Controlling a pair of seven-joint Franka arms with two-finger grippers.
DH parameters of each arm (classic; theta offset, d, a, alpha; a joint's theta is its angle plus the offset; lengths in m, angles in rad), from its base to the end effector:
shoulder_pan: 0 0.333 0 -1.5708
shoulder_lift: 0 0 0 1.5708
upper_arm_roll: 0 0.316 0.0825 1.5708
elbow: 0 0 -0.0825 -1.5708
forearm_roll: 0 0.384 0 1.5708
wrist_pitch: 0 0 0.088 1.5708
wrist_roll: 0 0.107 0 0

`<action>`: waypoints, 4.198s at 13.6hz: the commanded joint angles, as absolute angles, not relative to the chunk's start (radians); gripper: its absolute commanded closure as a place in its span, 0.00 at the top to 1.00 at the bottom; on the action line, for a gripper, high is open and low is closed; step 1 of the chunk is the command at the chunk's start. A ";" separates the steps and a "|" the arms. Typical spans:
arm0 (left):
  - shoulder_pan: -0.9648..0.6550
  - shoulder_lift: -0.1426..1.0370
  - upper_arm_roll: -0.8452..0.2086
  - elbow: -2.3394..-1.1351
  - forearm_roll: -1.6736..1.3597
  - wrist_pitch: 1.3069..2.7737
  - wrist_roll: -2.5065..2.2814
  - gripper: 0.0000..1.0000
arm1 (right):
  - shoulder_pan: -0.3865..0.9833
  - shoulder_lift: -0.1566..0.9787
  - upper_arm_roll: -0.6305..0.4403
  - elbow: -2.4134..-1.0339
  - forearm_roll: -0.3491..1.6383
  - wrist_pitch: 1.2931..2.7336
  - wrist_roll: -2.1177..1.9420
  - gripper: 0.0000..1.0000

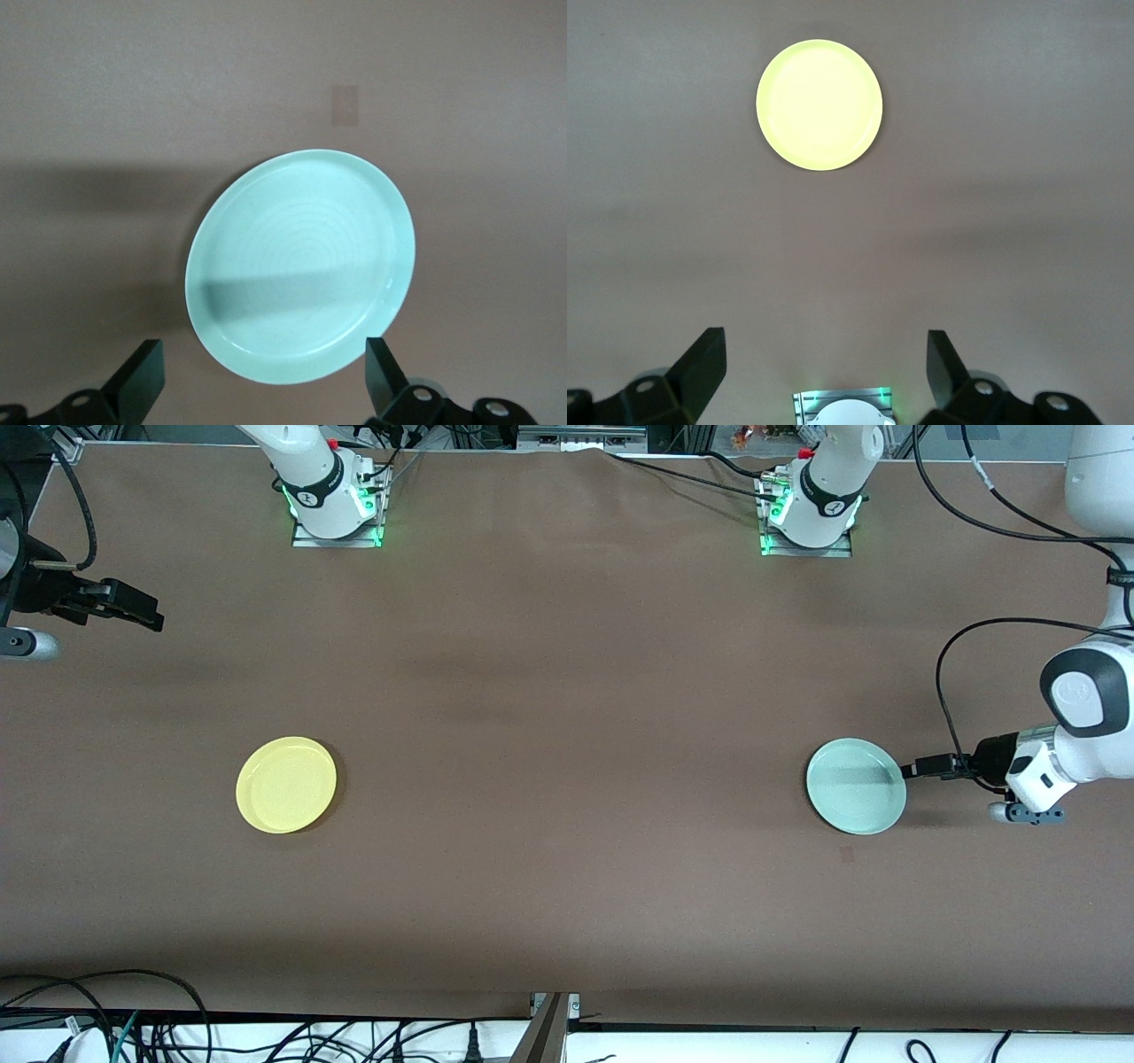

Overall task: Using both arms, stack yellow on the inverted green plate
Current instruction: 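Move the left gripper down to the rim of the green plate, then close the left gripper on the green plate's rim, then lift the green plate on edge with the left gripper, flipping it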

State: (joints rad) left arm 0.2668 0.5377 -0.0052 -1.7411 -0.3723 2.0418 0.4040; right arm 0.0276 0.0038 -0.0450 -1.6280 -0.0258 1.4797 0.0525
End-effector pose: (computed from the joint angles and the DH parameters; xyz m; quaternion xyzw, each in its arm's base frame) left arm 0.6243 0.1465 0.2534 0.9805 0.0334 -0.0592 0.1846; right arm 0.5427 -0.0124 0.5886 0.9964 -0.0350 -0.0757 0.0143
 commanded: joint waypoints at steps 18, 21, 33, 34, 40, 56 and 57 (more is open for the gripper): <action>0.265 0.627 -0.005 -1.822 -0.419 2.235 0.514 0.66 | 0.023 0.008 -0.046 -1.611 -0.009 1.460 0.052 1.00; 0.262 0.635 -0.005 -1.821 -0.420 2.243 0.514 0.42 | 0.023 0.008 -0.046 -1.611 -0.009 1.460 0.052 1.00; 0.238 0.624 -0.006 -1.787 -0.399 2.273 0.514 0.00 | 0.023 0.008 -0.046 -1.609 -0.009 1.462 0.054 1.00; 0.226 0.621 -0.009 -1.755 -0.399 2.267 0.508 0.00 | 0.023 0.008 -0.045 -1.609 -0.009 1.462 0.054 1.00; 0.154 0.598 -0.044 -1.639 -0.367 2.249 0.503 0.00 | 0.026 0.008 -0.040 -1.608 -0.009 1.460 0.054 1.00; -0.103 0.588 -0.321 -1.511 1.019 2.364 -0.114 0.00 | 0.031 0.006 -0.034 -1.608 -0.008 1.462 0.054 1.00; -0.129 0.591 -0.321 -1.514 1.087 2.359 -0.158 0.00 | 0.031 0.006 -0.034 -1.609 -0.008 1.460 0.054 1.00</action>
